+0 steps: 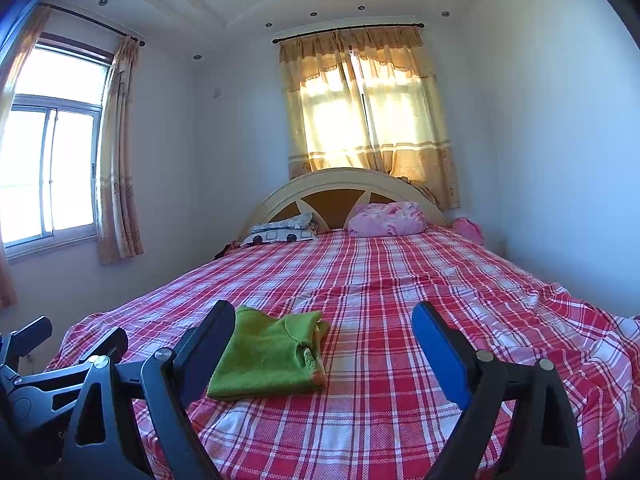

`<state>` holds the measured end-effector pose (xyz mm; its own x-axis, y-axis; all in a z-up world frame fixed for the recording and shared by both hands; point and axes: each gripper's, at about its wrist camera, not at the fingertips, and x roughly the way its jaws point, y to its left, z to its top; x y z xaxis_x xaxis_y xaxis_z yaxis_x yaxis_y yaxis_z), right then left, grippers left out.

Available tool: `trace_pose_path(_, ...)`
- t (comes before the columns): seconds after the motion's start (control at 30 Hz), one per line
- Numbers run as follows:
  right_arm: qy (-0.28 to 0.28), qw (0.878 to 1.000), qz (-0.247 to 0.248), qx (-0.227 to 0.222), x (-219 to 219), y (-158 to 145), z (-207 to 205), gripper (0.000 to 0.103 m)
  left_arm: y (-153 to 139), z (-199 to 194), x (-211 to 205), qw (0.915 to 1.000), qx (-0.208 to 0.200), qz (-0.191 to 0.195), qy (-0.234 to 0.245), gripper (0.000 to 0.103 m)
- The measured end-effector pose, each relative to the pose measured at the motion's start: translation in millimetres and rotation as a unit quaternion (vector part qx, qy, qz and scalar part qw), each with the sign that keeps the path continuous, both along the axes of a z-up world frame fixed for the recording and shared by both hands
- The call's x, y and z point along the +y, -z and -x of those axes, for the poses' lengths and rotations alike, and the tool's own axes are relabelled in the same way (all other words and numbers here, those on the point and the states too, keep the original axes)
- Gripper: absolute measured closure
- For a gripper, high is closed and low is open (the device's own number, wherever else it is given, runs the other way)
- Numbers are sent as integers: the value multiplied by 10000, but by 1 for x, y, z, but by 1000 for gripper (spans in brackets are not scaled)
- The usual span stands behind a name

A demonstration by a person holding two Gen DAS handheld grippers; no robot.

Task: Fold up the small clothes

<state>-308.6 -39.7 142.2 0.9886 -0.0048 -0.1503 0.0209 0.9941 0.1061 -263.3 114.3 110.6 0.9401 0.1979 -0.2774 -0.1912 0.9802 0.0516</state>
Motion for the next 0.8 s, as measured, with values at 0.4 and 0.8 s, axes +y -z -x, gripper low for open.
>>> trace_pose_path(0.4,-11,10000,56,29,0,5,0,12,2,-4,-1,9999,77,-68,-14,0)
trace_pose_path(0.8,7,10000,17,87,-2,8,-1,12,8,-14,5,9977,372,362,425,0)
